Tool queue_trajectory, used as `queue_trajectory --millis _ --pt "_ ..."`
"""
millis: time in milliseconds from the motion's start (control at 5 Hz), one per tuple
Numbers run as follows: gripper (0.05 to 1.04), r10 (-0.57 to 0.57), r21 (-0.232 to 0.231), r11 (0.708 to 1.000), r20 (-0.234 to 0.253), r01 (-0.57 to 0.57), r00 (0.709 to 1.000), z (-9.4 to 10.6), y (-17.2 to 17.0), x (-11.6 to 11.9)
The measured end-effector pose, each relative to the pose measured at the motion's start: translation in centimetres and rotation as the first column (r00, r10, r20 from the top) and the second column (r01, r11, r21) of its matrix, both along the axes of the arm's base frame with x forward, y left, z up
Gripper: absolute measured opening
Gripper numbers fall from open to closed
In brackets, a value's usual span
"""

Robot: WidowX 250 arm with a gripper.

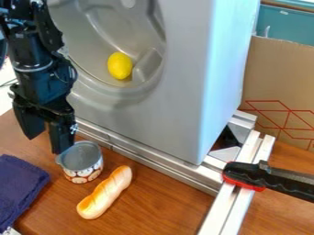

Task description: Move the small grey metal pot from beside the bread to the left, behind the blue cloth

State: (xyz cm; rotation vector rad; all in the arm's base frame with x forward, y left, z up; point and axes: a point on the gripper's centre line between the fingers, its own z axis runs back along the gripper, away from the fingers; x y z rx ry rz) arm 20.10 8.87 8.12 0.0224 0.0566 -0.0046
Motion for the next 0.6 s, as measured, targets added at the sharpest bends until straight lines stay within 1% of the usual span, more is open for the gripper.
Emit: queue_trajectory --millis 200,400,600 --pt "1.001 0.001 -0.007 1.000 -0.018 -0.002 1.000 -0.5 -0.1 -0.1" --pt "1.001 -0.055 0.023 0.998 -0.043 0.056 0.998 -3.0 -0.2 2.0" --pt "1.001 -0.081 -0.010 0.997 -0.062 0.081 0.995 -4.6 -0.6 2.7"
